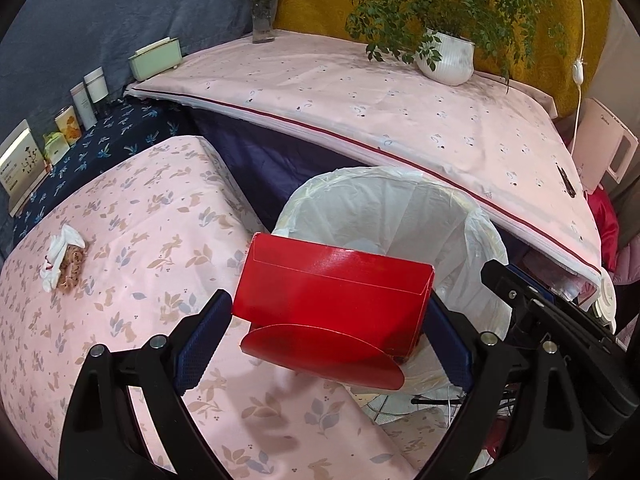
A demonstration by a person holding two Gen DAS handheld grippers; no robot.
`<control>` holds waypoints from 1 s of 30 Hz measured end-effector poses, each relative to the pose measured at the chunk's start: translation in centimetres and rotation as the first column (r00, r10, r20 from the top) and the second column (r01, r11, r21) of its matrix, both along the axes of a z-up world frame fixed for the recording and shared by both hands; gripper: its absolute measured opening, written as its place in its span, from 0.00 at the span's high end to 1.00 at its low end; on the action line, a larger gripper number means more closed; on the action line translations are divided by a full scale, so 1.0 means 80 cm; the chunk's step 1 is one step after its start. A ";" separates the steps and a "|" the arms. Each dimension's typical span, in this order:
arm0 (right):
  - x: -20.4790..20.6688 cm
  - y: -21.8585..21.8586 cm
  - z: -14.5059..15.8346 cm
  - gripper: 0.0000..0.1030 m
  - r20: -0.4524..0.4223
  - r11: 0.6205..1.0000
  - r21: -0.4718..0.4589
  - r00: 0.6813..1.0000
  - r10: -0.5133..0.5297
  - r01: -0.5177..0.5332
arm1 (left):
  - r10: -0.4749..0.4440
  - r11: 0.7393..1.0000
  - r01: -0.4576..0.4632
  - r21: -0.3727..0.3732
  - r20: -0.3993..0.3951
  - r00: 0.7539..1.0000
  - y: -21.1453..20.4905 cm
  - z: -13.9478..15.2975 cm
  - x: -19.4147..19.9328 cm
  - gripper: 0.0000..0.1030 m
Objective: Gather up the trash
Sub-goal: 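Open both tools to drop the red box and scrunchie into the bin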
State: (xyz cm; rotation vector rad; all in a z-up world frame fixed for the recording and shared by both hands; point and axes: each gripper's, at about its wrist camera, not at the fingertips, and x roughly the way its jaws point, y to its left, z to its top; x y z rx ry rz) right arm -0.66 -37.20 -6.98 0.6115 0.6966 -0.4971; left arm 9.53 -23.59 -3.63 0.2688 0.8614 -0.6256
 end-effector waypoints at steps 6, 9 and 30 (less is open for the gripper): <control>-0.009 -0.008 -0.002 0.76 0.000 1.000 0.004 1.000 -0.021 0.021 | -0.006 1.000 0.006 0.003 -0.006 1.000 -0.011 -0.002 -0.002 0.13; -0.013 -0.010 -0.002 0.75 0.000 1.000 0.005 1.000 -0.027 0.027 | -0.010 1.000 0.010 0.009 -0.018 1.000 -0.015 -0.006 -0.002 0.13; -0.018 -0.013 0.008 0.71 0.007 0.999 -0.007 0.999 -0.042 0.042 | 0.018 1.000 -0.018 -0.019 -0.014 1.000 -0.005 -0.002 0.003 0.08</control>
